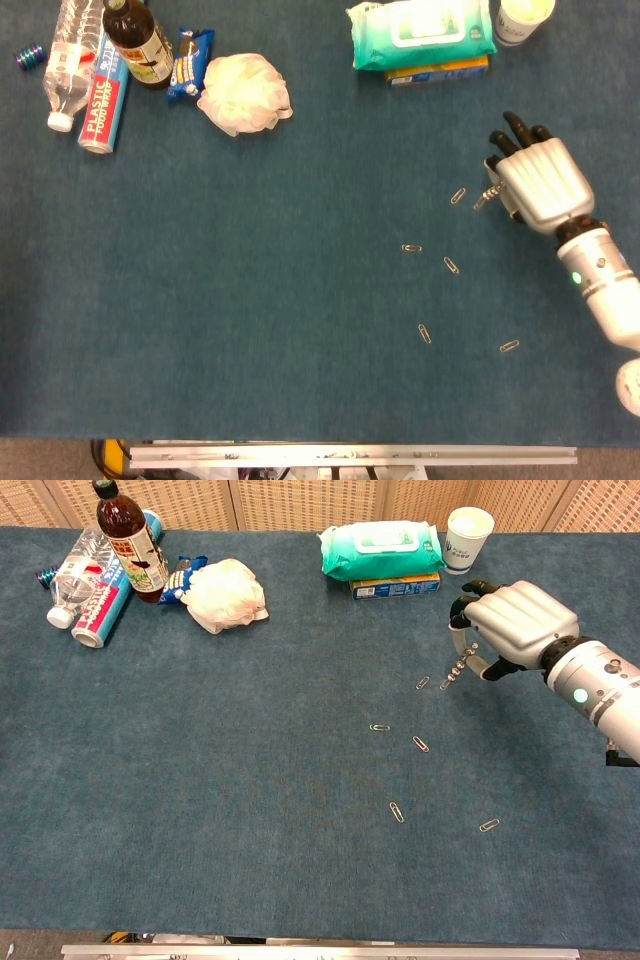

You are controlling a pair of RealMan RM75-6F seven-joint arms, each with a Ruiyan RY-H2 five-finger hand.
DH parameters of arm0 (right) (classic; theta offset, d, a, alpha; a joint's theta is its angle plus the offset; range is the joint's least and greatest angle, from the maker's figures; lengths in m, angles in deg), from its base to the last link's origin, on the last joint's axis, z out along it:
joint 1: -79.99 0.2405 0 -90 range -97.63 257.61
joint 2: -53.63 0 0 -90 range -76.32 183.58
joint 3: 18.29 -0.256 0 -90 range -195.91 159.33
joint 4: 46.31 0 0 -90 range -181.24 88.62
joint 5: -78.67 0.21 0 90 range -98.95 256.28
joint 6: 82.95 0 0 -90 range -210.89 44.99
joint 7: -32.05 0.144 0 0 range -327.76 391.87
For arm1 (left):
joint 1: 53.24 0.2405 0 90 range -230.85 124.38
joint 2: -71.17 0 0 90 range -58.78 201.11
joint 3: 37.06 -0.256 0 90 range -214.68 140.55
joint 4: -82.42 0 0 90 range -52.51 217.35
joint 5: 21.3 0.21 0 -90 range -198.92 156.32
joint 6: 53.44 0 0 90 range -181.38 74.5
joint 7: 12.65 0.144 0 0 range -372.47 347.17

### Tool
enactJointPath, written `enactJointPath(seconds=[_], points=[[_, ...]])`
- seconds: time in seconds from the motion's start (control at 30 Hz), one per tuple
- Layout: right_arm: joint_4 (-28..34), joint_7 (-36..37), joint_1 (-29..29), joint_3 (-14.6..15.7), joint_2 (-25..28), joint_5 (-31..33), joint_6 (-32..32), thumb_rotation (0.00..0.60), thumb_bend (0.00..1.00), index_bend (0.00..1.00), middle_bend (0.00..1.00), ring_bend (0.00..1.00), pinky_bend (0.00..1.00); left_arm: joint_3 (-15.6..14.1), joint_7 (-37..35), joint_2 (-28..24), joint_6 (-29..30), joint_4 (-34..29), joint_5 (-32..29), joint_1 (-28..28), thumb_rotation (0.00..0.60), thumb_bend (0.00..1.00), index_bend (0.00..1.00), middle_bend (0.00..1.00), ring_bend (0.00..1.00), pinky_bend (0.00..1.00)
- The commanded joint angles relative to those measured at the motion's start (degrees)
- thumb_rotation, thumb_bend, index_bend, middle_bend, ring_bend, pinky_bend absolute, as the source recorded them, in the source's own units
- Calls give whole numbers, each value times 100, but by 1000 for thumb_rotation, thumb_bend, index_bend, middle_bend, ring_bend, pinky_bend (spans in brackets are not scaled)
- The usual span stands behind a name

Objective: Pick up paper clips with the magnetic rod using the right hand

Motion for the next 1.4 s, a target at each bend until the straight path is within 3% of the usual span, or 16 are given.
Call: enactJointPath(seconds=[0.03, 0.87, 1.4], points=[[-73, -93, 114, -24, -75, 142, 69, 600, 387, 519, 262, 71, 269, 1, -24, -8, 6, 7, 3, 5, 600, 262, 370, 328, 294, 538], [-445, 20, 602, 67, -455, 601, 162, 600, 387, 521, 263, 71, 269, 18, -202, -70, 40, 21, -4, 46, 600, 262, 371, 328, 294, 538], [148, 466, 160, 496, 202, -34, -531, 600, 387, 521, 263, 71, 269, 40, -64, -31, -42, 20, -69, 7, 600, 262, 371, 328, 294, 538]])
